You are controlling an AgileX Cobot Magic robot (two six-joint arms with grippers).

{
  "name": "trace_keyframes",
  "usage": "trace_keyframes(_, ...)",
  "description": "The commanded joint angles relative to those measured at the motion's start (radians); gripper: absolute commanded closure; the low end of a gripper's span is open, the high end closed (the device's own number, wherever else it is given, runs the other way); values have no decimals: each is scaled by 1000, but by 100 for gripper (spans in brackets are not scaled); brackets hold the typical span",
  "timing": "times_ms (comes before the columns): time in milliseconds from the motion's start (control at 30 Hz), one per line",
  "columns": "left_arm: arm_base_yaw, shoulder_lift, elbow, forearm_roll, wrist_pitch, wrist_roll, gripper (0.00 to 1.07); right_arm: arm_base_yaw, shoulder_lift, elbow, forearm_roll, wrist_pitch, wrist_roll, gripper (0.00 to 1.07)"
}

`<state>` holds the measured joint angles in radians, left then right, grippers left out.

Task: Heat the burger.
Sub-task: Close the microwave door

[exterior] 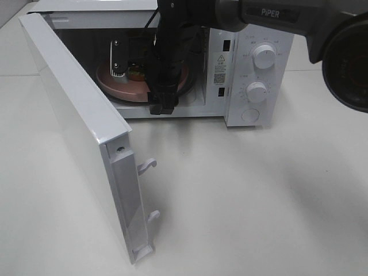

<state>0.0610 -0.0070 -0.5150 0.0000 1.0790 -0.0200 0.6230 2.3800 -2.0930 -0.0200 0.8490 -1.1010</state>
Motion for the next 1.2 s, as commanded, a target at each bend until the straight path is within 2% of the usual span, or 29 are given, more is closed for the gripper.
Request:
trace_keyframes(33, -7, -12, -1, -7, -9, 0, 7, 2, -11, -4, 8, 32, 16, 31)
trace_keyframes(533, -7, -12, -1, -7, -9, 0, 7, 2, -17, -4, 7, 165, 1, 31)
trace_keyframes(800, -7, -12, -1, -7, -9, 0, 7, -1, -47, 16, 5, 160, 9, 31)
trace_keyframes(867, -7, -12, -1, -7, -9, 0, 7, -1, -85, 70, 5, 154, 9, 31)
trace_keyframes(1200, -7, -12, -1, -7, -9, 0, 7, -1, -160, 178, 7, 154, 9, 31)
